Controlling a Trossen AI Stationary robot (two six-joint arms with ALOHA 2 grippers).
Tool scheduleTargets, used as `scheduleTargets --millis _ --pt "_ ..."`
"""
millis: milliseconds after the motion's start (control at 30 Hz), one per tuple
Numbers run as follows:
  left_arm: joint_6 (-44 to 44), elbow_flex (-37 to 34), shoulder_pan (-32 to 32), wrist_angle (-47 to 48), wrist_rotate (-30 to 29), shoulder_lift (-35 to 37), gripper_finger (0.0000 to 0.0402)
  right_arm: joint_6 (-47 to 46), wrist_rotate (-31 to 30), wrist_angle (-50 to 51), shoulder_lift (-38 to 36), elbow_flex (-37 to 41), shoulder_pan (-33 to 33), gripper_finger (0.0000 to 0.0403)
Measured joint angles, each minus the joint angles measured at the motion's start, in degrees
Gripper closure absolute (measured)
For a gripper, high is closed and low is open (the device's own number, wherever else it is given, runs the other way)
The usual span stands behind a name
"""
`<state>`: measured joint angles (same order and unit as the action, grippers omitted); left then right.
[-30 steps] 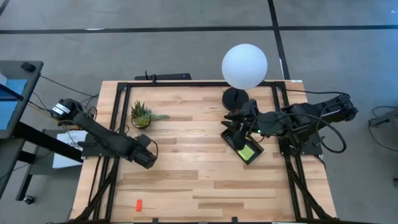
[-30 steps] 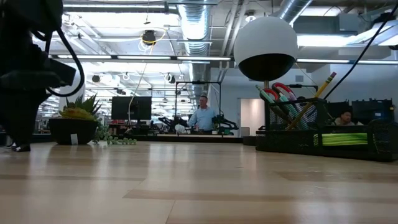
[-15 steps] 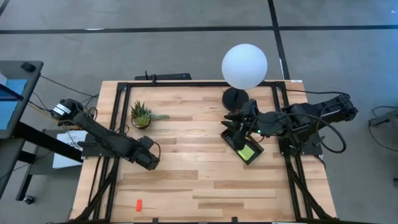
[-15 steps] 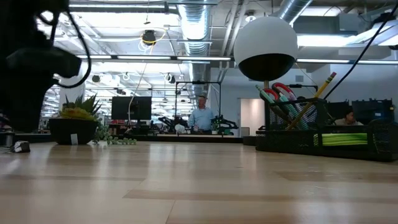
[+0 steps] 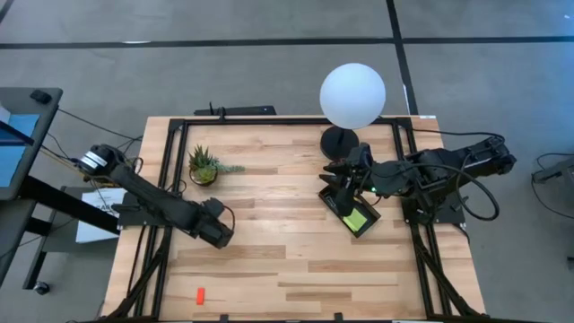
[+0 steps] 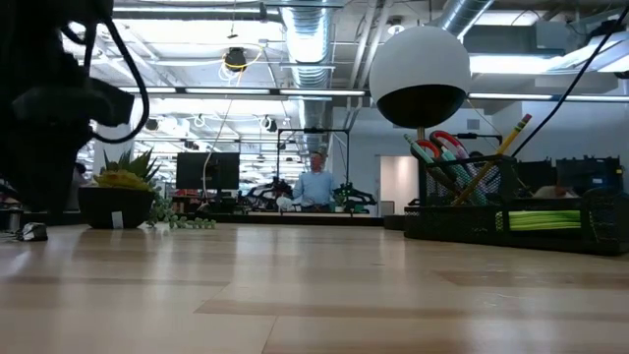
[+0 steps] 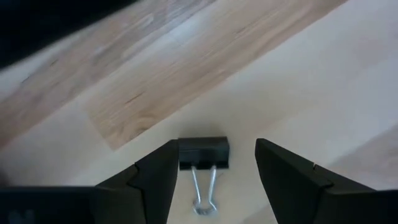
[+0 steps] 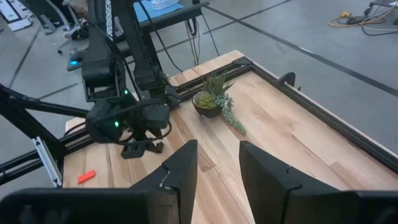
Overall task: Pick and place office supplies into organizer
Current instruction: Put the black binder clip into the black desk organizer
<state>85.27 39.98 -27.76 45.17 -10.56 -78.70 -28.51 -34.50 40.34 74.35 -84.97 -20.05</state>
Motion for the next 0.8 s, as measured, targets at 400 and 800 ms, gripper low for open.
scheduleTargets --millis 400,800 --pt "-0.8 0.0 -0.1 0.2 1.9 -5.9 0.0191 0.0 0.0 0.0 0.0 0.0 0.0 0.0290" --pt "-0.8 -2.3 -0.1 -6.4 1.9 -5.5 0.0256 0.0 0.0 0.0 0.0 0.0 0.0 0.0290"
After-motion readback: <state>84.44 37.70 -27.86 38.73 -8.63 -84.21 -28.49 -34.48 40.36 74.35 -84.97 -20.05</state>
